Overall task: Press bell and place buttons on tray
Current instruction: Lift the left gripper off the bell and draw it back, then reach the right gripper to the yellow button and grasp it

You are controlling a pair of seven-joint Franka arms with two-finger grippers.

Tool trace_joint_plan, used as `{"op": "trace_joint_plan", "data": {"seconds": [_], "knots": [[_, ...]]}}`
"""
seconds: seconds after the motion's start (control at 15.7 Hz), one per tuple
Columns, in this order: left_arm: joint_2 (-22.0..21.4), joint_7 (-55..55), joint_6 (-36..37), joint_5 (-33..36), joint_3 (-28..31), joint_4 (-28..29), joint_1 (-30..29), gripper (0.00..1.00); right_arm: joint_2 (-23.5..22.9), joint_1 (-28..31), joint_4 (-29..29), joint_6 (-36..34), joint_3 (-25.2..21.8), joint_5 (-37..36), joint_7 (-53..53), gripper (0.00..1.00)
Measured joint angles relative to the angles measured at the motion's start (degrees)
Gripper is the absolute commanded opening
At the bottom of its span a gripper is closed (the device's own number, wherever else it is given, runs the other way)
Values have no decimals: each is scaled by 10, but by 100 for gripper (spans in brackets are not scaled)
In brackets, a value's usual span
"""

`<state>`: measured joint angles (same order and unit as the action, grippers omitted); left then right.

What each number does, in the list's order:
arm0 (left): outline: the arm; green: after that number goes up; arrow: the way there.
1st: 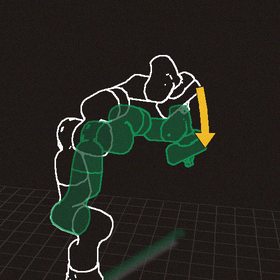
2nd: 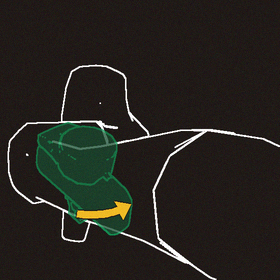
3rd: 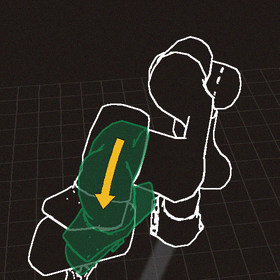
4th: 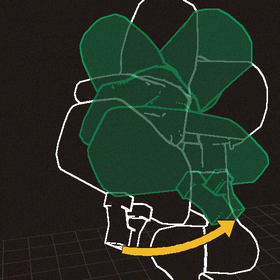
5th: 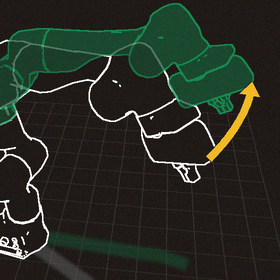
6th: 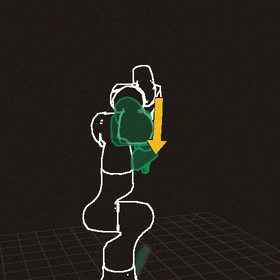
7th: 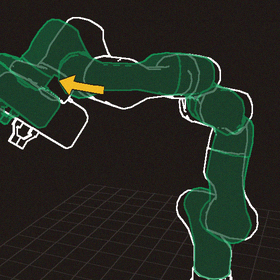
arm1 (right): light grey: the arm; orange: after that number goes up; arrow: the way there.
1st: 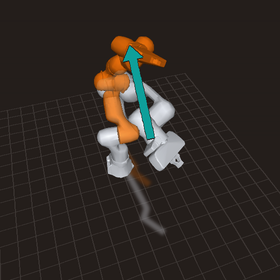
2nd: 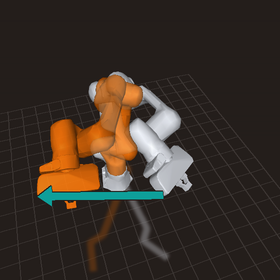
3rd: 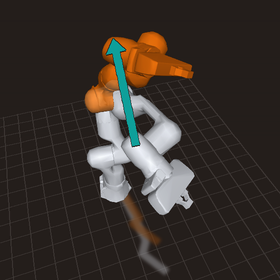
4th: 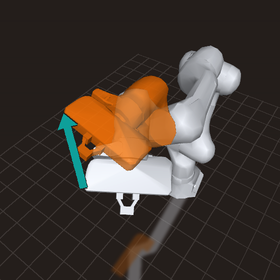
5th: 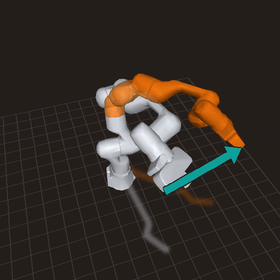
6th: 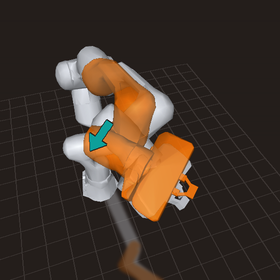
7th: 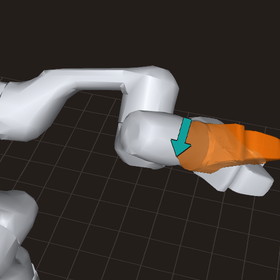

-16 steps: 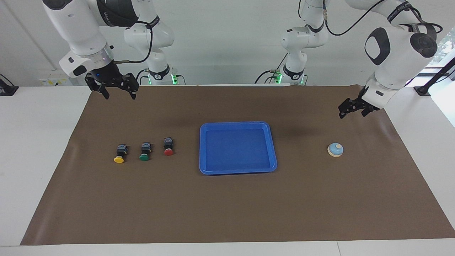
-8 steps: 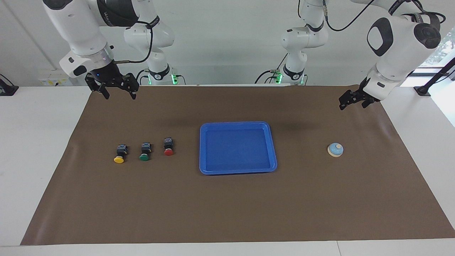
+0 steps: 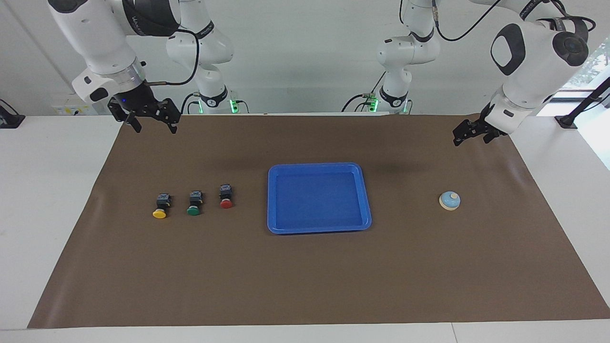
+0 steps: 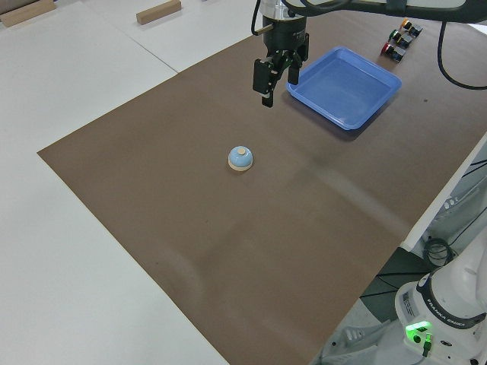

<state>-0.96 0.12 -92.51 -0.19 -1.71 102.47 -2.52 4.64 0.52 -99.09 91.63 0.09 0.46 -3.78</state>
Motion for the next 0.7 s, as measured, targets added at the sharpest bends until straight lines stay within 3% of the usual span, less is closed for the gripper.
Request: {"op": "trace_joint_plan", "data": {"seconds": [0.7], "knots": [[0, 0, 6, -15, -1, -2, 2, 100, 0, 1, -2, 0, 1, 0, 1, 100]]}}
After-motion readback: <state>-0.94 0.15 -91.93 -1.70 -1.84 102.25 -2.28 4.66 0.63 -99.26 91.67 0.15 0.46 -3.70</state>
